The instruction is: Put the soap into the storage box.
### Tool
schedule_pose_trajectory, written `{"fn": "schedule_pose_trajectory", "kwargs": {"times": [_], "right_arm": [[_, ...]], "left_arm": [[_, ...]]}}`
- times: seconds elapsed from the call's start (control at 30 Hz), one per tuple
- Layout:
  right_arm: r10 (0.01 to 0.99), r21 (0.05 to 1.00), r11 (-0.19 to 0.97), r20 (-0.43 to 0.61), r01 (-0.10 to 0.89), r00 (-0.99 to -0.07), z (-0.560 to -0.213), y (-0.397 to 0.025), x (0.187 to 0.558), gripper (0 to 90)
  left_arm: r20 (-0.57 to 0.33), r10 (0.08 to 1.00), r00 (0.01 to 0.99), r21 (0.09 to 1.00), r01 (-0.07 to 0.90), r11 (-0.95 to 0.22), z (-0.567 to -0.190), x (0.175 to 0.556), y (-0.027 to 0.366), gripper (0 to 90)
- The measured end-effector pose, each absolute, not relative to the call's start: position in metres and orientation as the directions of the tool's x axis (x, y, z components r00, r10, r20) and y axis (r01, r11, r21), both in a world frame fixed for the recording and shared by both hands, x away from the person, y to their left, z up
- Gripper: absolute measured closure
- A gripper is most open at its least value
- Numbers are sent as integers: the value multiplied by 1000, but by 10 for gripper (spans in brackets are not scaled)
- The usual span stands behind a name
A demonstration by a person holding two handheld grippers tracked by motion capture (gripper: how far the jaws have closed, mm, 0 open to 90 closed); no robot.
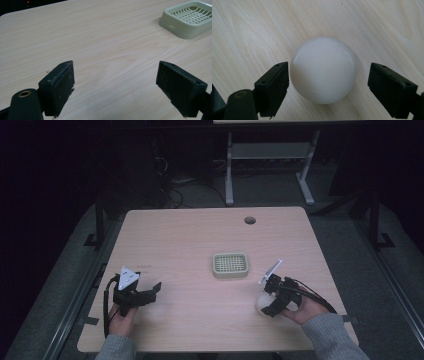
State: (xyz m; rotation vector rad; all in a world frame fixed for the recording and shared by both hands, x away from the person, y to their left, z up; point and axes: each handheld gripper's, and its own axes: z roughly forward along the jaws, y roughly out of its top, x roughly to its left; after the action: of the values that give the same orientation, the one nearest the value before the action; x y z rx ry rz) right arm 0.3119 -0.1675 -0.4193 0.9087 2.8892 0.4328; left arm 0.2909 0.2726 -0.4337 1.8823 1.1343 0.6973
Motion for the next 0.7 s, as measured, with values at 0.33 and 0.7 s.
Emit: {"fn": "schedule_pose_trajectory", "kwargs": {"times": [0.33, 0.7], "right_arm": [[566, 258, 795, 9, 549, -824, -424, -162, 313, 162], [540, 215, 821, 7, 529, -842, -433, -150, 315, 163]], "left_arm": [[48, 896, 442, 853, 448, -267, -434, 291, 272, 148], [47, 896, 442, 854, 447, -265, -434, 291, 272, 148]]}}
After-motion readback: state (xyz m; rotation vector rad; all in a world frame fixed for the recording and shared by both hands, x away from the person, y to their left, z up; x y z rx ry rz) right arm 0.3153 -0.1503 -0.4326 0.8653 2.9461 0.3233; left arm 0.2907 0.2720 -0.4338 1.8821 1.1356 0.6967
